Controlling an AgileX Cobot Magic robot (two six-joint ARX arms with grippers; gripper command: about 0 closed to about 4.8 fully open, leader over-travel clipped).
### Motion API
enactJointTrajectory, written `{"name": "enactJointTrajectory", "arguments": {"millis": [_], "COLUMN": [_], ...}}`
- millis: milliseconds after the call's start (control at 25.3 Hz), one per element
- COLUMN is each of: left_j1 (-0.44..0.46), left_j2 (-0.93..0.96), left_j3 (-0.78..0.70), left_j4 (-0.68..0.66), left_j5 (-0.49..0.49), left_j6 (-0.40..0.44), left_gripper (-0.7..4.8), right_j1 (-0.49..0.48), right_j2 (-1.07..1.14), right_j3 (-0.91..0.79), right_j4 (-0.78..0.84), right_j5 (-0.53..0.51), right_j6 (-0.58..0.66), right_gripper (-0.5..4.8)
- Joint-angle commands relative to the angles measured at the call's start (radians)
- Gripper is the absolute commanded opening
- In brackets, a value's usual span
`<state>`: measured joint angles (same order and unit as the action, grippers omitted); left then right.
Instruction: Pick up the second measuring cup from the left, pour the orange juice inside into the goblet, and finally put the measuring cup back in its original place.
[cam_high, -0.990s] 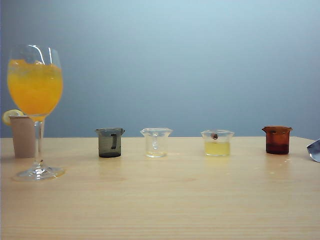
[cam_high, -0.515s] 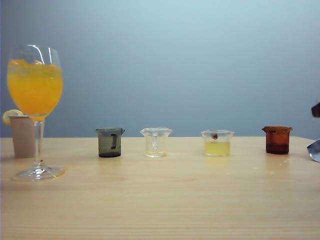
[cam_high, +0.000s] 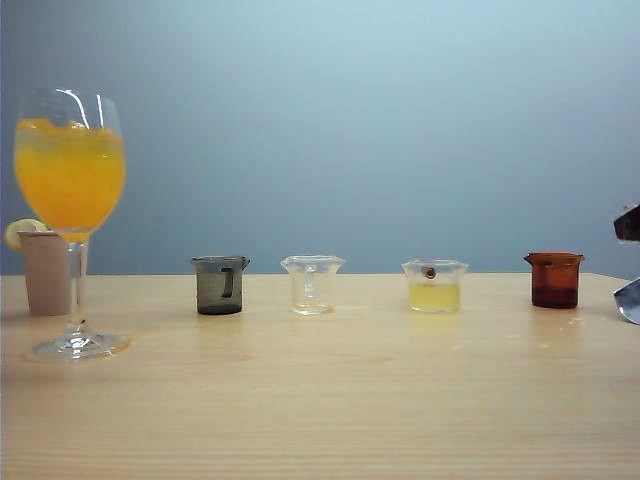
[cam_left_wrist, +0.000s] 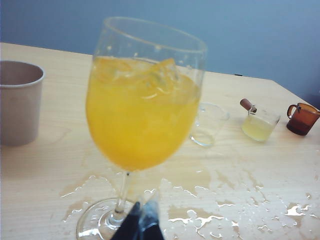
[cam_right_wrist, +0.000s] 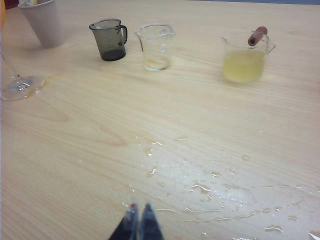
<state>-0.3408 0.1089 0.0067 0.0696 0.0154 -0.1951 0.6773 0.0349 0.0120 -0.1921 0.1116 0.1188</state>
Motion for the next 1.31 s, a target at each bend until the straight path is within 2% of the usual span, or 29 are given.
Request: {"name": "enactJointTrajectory", "arguments": {"millis": [40,238,317,554,713,1069,1307], "left_j1": [0.001,0.002,0.024,0.242,0.348,0.351,0.351], "left_j2": [0.003,0.002,-0.023,-0.090,-0.108,-0.108,-0.108], "left_j3": [0.002,0.002,0.002,0.002,0.002,0.002,0.002], "left_j4": [0.009,0.006,-0.005,-0.018,-0.014,-0.024,-0.024], "left_j5": [0.005,0.005,0.008,0.011,0.003,0.006,0.007], "left_j6": [0.004,0.004,0.003,0.004,0.004,0.004,0.004], "left_gripper": [-0.03,-0.03,-0.03,-0.03,-0.03,-0.03,-0.03], "right_j1": [0.000,-0.005,-0.039,-0.221,-0.367,-0.672,-0.712], "right_j2": [-0.003,-0.007,-0.018,-0.034,-0.034,-0.034,-0.034], "right_j3": [-0.004,-0.004,-0.004,-0.011,-0.011,-0.011,-0.011], "right_j4": [0.003,0.003,0.004,0.021,0.021,0.021,0.021], "right_j5": [0.001,-0.001,-0.003,-0.002,-0.002,-0.001,-0.001], "right_j6": [0.005,0.005,0.005,0.005,0.005,0.005,0.005], "right_gripper": [0.15,0.15,0.15,0.15,0.15,0.15,0.15]}}
